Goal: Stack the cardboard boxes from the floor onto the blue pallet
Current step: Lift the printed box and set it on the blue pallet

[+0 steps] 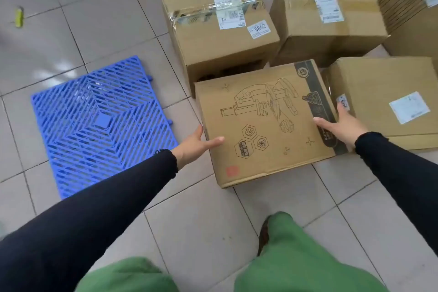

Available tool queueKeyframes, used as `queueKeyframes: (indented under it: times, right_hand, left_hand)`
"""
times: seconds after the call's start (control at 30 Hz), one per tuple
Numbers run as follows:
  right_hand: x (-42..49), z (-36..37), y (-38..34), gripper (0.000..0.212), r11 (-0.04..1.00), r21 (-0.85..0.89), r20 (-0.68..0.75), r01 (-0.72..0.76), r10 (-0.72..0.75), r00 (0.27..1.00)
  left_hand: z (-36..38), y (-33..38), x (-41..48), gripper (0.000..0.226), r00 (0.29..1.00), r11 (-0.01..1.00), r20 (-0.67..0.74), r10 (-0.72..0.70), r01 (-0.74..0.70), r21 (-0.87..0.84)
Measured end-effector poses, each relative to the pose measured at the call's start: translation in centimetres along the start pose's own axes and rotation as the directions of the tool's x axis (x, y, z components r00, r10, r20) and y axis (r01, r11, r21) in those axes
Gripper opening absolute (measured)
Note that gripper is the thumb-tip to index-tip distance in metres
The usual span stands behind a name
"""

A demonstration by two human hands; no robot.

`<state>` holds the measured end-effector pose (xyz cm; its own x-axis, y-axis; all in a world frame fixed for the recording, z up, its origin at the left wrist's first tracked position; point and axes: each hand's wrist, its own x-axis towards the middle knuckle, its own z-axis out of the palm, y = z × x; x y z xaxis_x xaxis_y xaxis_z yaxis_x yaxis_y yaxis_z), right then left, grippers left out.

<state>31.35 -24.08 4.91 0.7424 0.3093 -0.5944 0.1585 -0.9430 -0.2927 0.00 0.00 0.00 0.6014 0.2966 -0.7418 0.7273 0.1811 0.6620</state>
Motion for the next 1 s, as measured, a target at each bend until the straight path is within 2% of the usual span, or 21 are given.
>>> queueKeyframes:
  times: [0.1, 0.13, 0.3, 0.4, 0.47, 0.6, 0.63, 0.73, 0.77, 0.87, 0.93, 1.0]
  right_hand:
    - [0.2, 0.3, 0.1, 0.155, 0.995, 0.099, 0.054, -0.001, -0.004, 0.999]
    - [0.3, 0.4, 0.2, 0.158, 0.994, 0.108, 0.071, -0.013, 0.005, 0.997]
    - [-1.7, 0.7, -0.7, 0.132, 0.993, 0.089, 0.103, 0.077, -0.086, 0.991]
    - [-4.4, 1.2, -2.0, 0.092, 0.989, 0.058, 0.18, 0.135, -0.143, 0.973]
    - [-5.9, 1.9, -3.3, 0.074, 0.982, 0.067, 0.22, 0.174, -0.185, 0.958]
    - [-9.0, 4.7, -7.3, 0.075, 0.958, 0.11, 0.335, 0.266, -0.287, 0.897]
    - [-9.7, 5.8, -8.4, 0.074, 0.953, 0.126, 0.363, 0.275, -0.303, 0.881]
    - [-11.2, 9.5, -11.2, 0.075, 0.943, 0.168, 0.437, 0.287, -0.333, 0.836]
    - [-11.5, 10.8, -12.1, 0.074, 0.94, 0.171, 0.461, 0.294, -0.34, 0.819]
    - [-12.2, 14.4, -15.2, 0.065, 0.917, 0.164, 0.512, 0.363, -0.394, 0.763]
    - [-12.6, 16.3, -17.7, 0.062, 0.889, 0.162, 0.525, 0.428, -0.445, 0.726]
    - [-12.6, 17.8, -20.6, 0.059, 0.86, 0.195, 0.543, 0.472, -0.496, 0.678]
  left_hand:
    - [0.4, -1.0, 1.8, 0.092, 0.995, 0.994, 0.067, 0.079, -0.073, -0.084]
    - [0.3, -1.4, 2.1, 0.09, 0.992, 0.991, 0.09, 0.091, -0.081, -0.11]
    - [-1.0, -2.8, -0.8, 0.08, 0.982, 0.988, 0.153, 0.108, -0.088, -0.13]
    - [-3.4, -4.1, -5.0, 0.061, 0.988, 0.988, 0.118, 0.099, -0.083, -0.131]
    - [-5.6, -4.9, -7.9, 0.052, 0.993, 0.983, 0.063, 0.102, -0.091, -0.156]
    - [-10.7, -6.6, -12.1, 0.051, 0.992, 0.978, -0.101, 0.081, -0.099, -0.186]
    - [-12.0, -7.0, -13.1, 0.056, 0.987, 0.978, -0.145, 0.073, -0.099, -0.186]
    - [-16.2, -9.0, -15.4, 0.095, 0.949, 0.965, -0.314, 0.038, -0.115, -0.234]
    - [-17.5, -10.0, -16.0, 0.092, 0.932, 0.961, -0.363, 0.009, -0.108, -0.254]
    - [-21.1, -12.6, -17.4, 0.029, 0.891, 0.939, -0.453, -0.037, -0.124, -0.321]
    - [-23.4, -14.2, -18.4, 0.021, 0.859, 0.931, -0.507, -0.071, -0.125, -0.343]
    - [-25.4, -15.5, -19.4, 0.032, 0.836, 0.925, -0.544, -0.077, -0.145, -0.353]
